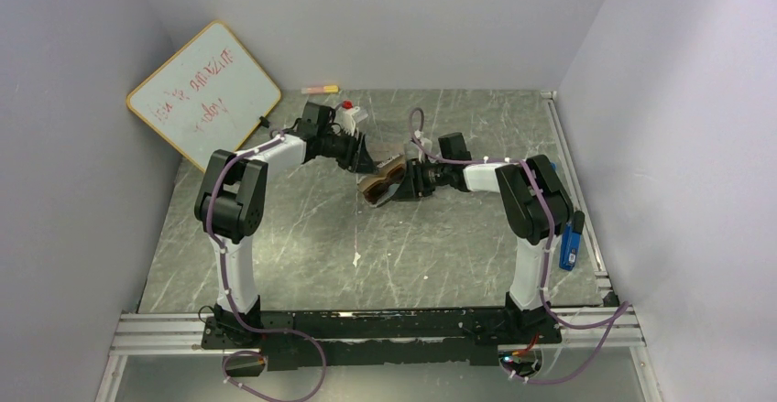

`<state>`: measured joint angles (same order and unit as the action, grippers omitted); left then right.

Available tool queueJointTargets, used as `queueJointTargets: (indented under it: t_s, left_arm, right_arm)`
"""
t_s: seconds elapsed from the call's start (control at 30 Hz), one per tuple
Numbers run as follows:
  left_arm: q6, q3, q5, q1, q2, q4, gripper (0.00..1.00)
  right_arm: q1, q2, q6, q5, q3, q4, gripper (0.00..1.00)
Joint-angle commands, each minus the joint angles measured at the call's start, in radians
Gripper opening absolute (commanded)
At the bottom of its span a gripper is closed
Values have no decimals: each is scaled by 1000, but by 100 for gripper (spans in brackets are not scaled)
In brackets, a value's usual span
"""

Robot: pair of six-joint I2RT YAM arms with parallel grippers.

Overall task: Organize the sunglasses
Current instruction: Close the sunglasses case at the center of the board.

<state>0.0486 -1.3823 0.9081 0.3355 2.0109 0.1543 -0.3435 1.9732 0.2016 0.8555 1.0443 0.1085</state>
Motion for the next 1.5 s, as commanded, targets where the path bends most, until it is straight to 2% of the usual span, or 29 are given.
queueJointTargets:
  t_s: [0.0,0.43,0.57,0.8,1.17,1.47]
  left_arm:
    - [30,11,45,7,-60,-43,48]
    - [50,16,57,7,-46,-63,36]
    - [46,18,57,8,-43,-61,36]
    - [42,25,57,18,-34,-59,36]
    - [19,32,33,40,-39,-39,35]
    - [-34,44,-48,79,-50,-3,35]
  right_arm:
    - [12,18,4,17,10,46,41]
    - [34,32,25,57,-9,92,37]
    - [35,53,28,66,-3,98,24]
    - [35,42,11,46,-17,109,12]
    - [33,46,-1,22,-18,109,9]
    - [34,53,0,26,-13,104,9]
